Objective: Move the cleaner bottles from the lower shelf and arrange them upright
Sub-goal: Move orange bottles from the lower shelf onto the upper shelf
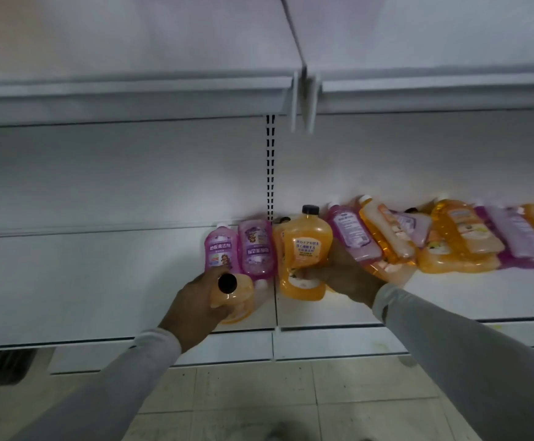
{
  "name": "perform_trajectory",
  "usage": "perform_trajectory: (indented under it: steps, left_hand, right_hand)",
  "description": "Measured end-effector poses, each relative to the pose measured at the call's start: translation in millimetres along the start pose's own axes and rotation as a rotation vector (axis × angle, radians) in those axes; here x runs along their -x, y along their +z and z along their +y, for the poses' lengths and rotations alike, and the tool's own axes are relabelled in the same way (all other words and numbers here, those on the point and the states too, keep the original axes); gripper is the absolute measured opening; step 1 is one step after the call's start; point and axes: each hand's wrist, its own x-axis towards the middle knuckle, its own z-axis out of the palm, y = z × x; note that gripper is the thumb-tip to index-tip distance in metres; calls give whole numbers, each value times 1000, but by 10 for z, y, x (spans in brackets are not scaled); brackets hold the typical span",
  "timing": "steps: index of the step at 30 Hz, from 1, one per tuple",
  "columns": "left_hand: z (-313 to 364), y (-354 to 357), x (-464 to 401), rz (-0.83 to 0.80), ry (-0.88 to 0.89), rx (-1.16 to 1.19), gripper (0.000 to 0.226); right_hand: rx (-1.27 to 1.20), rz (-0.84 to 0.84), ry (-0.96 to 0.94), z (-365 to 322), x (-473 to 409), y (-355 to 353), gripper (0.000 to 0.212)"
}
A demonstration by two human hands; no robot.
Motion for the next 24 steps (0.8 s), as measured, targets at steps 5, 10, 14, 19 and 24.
perform_trajectory:
  steps: [5,10,14,19,24]
  left_hand:
    - [377,-186,213,20,-1,78,59]
    - [924,-537,597,69,51,110,57]
    - [1417,-871,1021,169,104,196,56]
    - [1943,-1303,1537,360,146,314,53]
    - [2256,-1835,1924,501,140,440,57]
  right_hand:
    - [145,-11,-44,-135,425,-71,89]
    - [251,-63,-142,-490,953,-242,93]
    - [267,-145,-210,-896,1451,-416,85]
    - [301,-194,-355,-1517,2038,-494,87]
    - [294,-184,-534,-2226,2367,-459,83]
